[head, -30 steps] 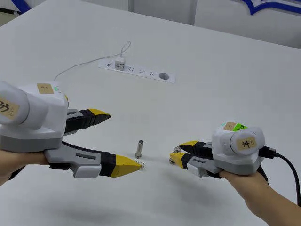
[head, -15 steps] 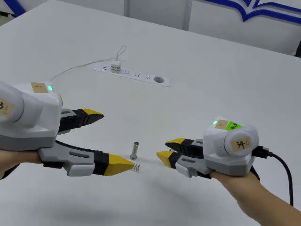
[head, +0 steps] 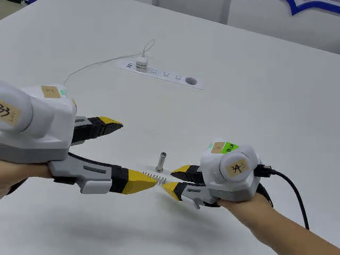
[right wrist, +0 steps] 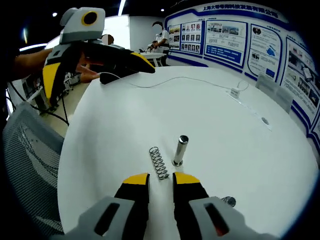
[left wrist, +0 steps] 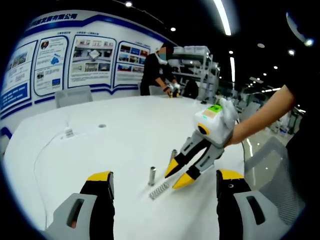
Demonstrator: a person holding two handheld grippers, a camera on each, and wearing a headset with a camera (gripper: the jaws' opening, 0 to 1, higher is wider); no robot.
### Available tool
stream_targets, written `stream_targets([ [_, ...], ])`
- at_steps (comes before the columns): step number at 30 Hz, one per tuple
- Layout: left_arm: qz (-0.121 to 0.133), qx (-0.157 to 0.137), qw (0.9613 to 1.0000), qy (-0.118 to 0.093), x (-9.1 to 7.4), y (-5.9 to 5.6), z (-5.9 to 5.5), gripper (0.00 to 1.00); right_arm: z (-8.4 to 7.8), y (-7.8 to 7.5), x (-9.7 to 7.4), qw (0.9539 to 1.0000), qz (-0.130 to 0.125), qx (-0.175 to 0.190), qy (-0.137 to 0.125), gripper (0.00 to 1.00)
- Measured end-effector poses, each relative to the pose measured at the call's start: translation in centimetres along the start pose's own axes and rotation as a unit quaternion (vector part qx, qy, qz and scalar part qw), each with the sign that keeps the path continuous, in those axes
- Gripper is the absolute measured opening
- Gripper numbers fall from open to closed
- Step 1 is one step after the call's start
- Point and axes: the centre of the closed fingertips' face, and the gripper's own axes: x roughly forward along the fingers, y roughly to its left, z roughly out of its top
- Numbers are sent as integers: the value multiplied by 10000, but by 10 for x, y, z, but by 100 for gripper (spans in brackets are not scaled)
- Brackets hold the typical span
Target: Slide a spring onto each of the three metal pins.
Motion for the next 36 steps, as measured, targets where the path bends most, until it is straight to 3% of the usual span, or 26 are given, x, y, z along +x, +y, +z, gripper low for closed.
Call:
stream_targets([
  [3, 21, -55, 10000, 6, 0, 3, -2, 86, -7, -6, 7, 9994, -193, -94, 276, 19],
  [7, 55, -112, 9999, 0, -1, 6, -4, 86, -8, -1, 17, 9991, -12, -228, 357, 19],
  [15, 36, -141, 9999, 64, 3, 7, -8, 85, -7, 0, 18, 9993, 125, -147, 327, 13],
  [19, -23, -107, 9999, 66, 5, 4, -6, 85, -7, 5, 18, 9991, 239, -175, 302, 11],
  [24, -54, -59, 10000, 38, 6, 1, -2, 85, -7, 5, 17, 9989, 193, -227, 350, 10],
  [29, -80, 17, 9999, 94, 3, -1, -2, 84, -9, 7, 13, 9979, 175, -387, 485, 10],
  [36, -112, 119, 9996, 209, 0, -6, -6, 83, 4, 15, -9, 9973, 200, -602, 361, 10],
])
